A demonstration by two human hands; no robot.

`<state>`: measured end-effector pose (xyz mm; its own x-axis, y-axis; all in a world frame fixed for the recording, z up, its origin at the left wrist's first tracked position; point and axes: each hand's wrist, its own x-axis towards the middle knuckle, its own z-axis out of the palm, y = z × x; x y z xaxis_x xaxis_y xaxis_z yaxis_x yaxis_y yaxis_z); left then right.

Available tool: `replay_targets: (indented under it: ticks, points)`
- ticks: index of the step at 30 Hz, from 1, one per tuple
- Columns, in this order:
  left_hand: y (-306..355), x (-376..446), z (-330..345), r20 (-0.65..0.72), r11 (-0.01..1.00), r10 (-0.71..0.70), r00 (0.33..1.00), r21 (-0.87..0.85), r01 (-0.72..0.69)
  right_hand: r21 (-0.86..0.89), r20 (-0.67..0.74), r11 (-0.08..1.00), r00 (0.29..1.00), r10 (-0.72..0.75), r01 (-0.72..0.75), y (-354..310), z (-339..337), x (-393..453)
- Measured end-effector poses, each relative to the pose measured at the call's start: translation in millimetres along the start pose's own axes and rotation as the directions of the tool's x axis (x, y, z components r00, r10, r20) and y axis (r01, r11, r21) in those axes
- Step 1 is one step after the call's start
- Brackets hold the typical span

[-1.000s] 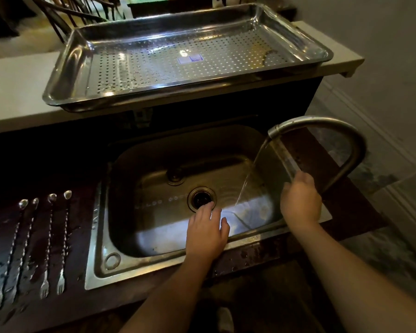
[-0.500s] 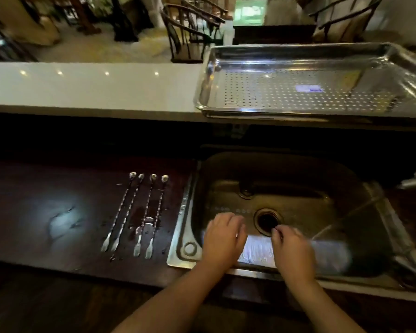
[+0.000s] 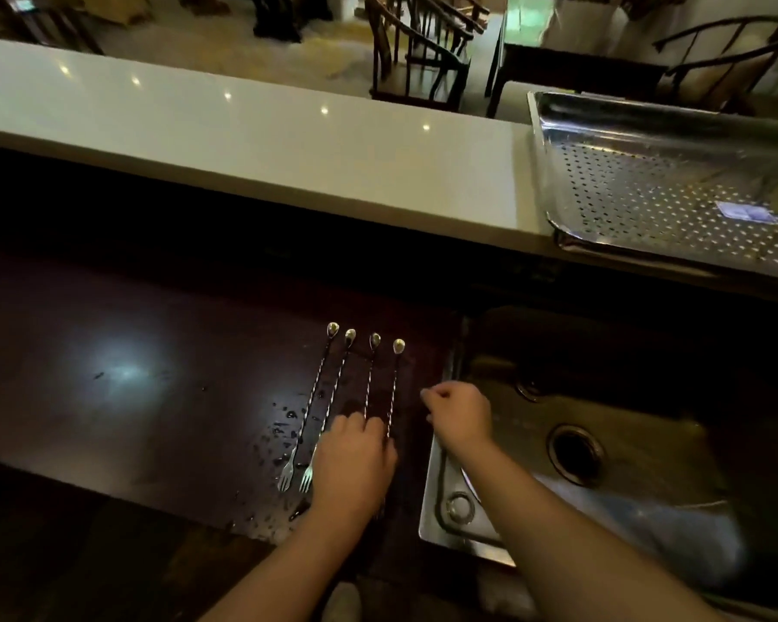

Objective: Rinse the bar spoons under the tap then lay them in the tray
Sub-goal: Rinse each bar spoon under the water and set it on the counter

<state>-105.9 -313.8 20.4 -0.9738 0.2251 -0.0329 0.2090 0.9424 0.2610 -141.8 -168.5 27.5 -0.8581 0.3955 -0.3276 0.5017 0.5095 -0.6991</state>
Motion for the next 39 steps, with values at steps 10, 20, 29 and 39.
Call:
replay_targets:
  ticks: [10, 20, 29, 39]
  points:
    - [-13.3, 33.3, 7.4, 0.198, 0.998, 0.03, 0.98, -0.054, -0.02, -0.152, -0.026, 0.973, 0.984, 0.174, -0.176, -36.8, 45.6, 29.9]
    - [-12.3, 42.0, 11.7, 0.236, 0.996, 0.091, 0.968, -0.033, -0.086, -0.208, 0.002, 0.939, 0.96, 0.279, -0.272, -48.3, 50.4, 41.6]
    - [-9.4, 47.7, 10.6, 0.344, 0.996, 0.091, 0.934, -0.012, -0.093, -0.203, 0.0, 0.937, 0.957, 0.289, -0.283, -44.3, 56.8, 48.9]
    - [-5.1, 47.2, 8.5, 0.378, 0.997, 0.076, 0.923, -0.013, -0.077, 0.089, 0.071, 0.923, 0.926, 0.37, -0.375, -38.2, 51.6, 49.1]
